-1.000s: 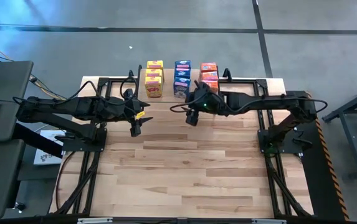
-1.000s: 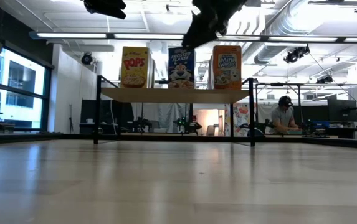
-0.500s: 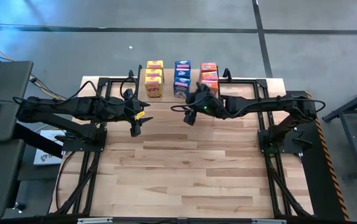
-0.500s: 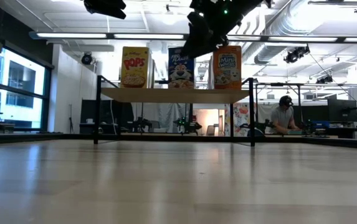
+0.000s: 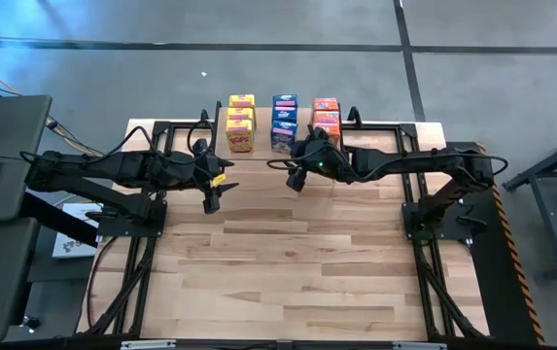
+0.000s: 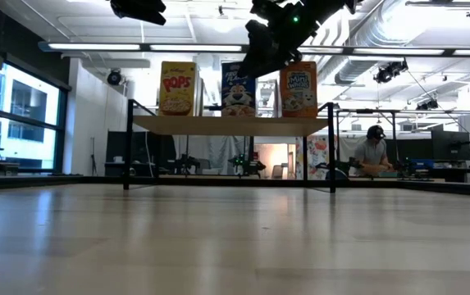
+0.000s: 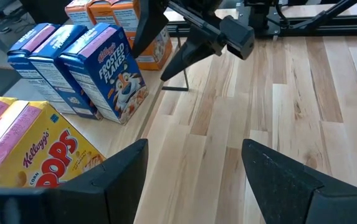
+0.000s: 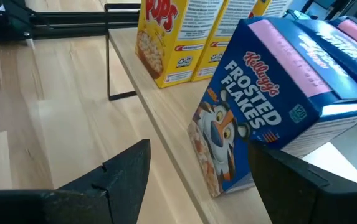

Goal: Stack cereal on shelf
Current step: Adjust the orange cereal box on the shelf, then return to Home Position

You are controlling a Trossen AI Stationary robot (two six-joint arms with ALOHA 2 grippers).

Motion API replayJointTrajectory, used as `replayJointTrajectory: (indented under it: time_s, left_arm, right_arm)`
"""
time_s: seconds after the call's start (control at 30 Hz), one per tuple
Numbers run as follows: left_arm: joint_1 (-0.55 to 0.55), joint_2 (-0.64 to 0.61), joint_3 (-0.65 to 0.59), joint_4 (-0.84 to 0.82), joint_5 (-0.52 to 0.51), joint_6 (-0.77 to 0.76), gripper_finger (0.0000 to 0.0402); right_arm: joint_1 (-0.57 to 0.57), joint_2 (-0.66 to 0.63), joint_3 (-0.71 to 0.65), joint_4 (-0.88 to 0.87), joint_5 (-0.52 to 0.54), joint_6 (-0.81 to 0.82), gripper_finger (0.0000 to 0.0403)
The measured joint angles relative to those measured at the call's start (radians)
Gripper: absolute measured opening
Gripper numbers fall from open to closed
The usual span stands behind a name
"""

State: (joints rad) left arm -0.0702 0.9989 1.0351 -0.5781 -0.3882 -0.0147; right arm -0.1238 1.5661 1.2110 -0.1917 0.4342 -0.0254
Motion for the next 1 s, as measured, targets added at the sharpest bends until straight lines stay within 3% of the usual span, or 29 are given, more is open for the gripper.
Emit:
replayJointTrajectory:
  time_s: [0.6,1.0]
  left_arm:
    - [0.000,0.000,0.000,0.000,0.000,0.000,0.0250]
    - [0.000,0.000,0.000,0.000,0.000,0.000,0.0250]
  right_arm:
    - [0.051,-0.005,0.000,0.001,0.014,-0.031,0.0260]
    - [0.147,-0.153,0.001,-0.076,-0.148,-0.168,0.0260]
